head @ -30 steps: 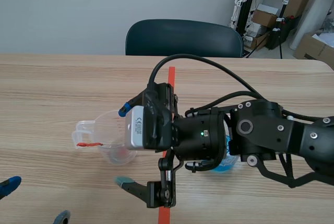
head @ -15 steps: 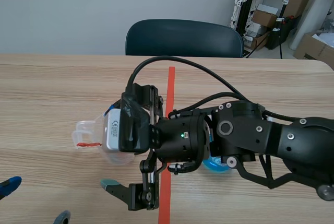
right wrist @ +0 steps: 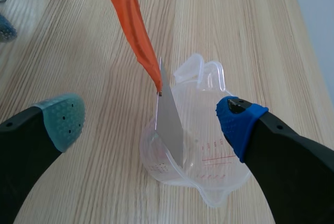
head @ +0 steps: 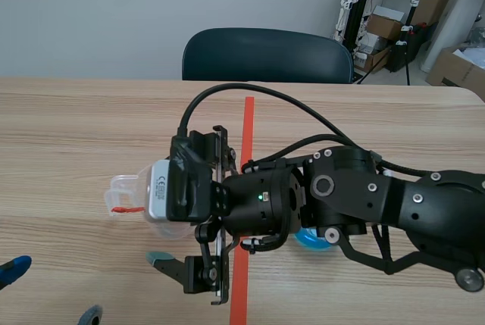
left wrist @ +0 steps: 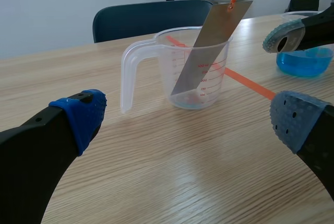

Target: Do the redox reaction experiment. lift the metal plate out of the left beaker

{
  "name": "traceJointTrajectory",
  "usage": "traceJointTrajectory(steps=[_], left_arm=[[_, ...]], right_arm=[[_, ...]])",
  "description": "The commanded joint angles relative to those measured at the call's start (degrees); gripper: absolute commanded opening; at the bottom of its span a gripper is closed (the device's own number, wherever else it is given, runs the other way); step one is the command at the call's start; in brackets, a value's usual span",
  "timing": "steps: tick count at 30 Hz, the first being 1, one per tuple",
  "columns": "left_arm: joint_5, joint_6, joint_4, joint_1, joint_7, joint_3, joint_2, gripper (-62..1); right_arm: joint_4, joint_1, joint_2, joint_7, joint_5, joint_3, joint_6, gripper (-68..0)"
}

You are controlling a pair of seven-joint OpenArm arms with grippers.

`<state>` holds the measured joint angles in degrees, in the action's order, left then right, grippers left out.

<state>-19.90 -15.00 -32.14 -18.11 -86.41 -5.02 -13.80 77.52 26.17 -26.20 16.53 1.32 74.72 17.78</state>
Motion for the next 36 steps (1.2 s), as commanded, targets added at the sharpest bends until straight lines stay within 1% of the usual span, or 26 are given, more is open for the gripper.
traceJointTrajectory(steps=[1, 5, 8, 12, 14, 18, 24, 27, 30, 34, 36], left_arm=[[0.57, 0.26, -0.55, 0.02, -2.62, -0.04, -0.52, 1.4], [0.57, 0.26, -0.55, 0.02, -2.62, -0.04, -0.52, 1.4], [0.57, 0.26, -0.55, 0.02, -2.62, -0.04, -0.52, 1.4], [0.57, 0.26, -0.55, 0.02, -2.62, -0.04, -0.52, 1.4], [0.57, 0.26, -0.55, 0.02, -2.62, -0.04, -0.52, 1.4], [0.57, 0.26, -0.55, 0.02, -2.62, -0.04, -0.52, 1.4], [0.57, 0.28, -0.55, 0.02, -2.62, -0.04, -0.52, 1.4], [0.57, 0.28, -0.55, 0.02, -2.62, -0.04, -0.52, 1.4], [0.57, 0.28, -0.55, 0.02, -2.62, -0.04, -0.52, 1.4], [0.57, 0.28, -0.55, 0.02, -2.62, -0.04, -0.52, 1.4], [0.57, 0.28, -0.55, 0.02, -2.62, -0.04, -0.52, 1.4]], right_arm=[[0.68, 1.6, 0.17, 0.68, 0.57, -0.02, -0.39, -21.0], [0.68, 1.6, 0.17, 0.22, 0.57, -0.02, -0.39, -27.9], [0.68, 1.6, 0.17, 0.09, 0.57, -0.02, -0.52, -34.5], [0.68, 1.62, 0.17, 0.33, 0.5, -0.02, -1.92, -41.7], [0.68, 1.64, 0.2, 0.61, 0.33, -0.02, -1.92, -43.4], [0.68, 1.64, 0.74, 0.57, 0.04, -0.02, -1.88, -43.4], [0.68, 1.62, 1.92, -0.35, -2.34, -0.02, -1.88, -43.4], [0.68, 1.62, 1.95, -0.35, -2.64, -0.02, -1.88, -47.0], [0.68, 1.62, 1.95, -0.35, -2.67, -0.02, -1.88, -49.1], [0.68, 1.62, 1.95, -0.35, -2.8, -0.02, -1.88, -56.4], [0.68, 1.62, 1.95, -0.35, -3.58, -0.02, -1.88, -59.6]])
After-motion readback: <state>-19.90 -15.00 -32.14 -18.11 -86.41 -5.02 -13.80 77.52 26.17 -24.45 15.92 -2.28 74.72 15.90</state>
